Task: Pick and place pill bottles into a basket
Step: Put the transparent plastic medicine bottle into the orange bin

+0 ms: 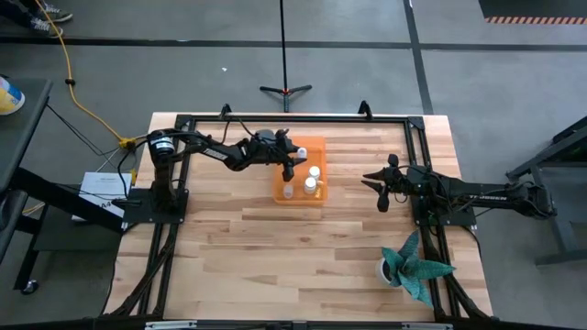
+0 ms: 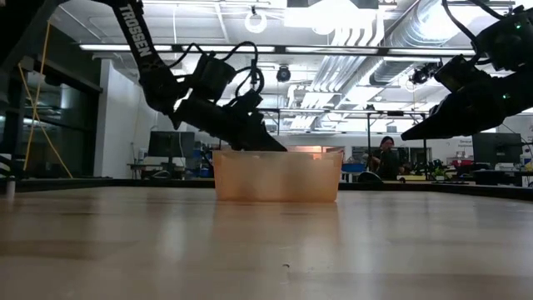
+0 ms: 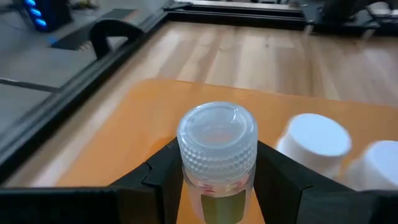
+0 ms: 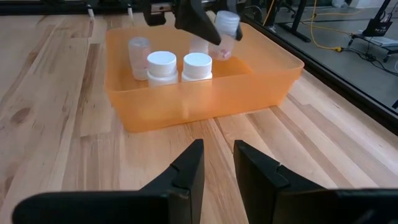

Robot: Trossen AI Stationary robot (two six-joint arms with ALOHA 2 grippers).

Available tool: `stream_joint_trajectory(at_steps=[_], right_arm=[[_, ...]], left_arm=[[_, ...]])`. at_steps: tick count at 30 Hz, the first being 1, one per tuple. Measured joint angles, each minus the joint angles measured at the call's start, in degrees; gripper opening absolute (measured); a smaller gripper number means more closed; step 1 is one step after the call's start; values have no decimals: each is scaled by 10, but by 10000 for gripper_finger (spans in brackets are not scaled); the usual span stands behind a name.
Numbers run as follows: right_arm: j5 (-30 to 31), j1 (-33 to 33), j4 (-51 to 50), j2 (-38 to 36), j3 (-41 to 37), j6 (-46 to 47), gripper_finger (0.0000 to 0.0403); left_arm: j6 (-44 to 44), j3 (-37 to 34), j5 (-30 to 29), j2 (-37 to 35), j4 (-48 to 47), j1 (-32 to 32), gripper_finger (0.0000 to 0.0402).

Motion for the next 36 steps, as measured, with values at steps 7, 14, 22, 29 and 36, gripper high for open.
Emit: stream_joint_trajectory(at_steps=[7, 14, 22, 29, 36], right_arm=[[0, 0, 0, 0, 0, 1, 78], [0, 0, 0, 0, 0, 1, 78], [0, 0, 0, 0, 0, 1, 78], [0, 0, 0, 0, 0, 0, 78], [0, 0, 0, 0, 0, 0, 78]], left_arm=[[29, 0, -8, 0, 22, 0, 185], [-35, 0, -64, 0, 14, 20, 198], [-35, 0, -68, 0, -24, 23, 187], [-24, -2, -108, 0, -39, 26, 198], [-20, -2, -94, 0, -39, 27, 194]])
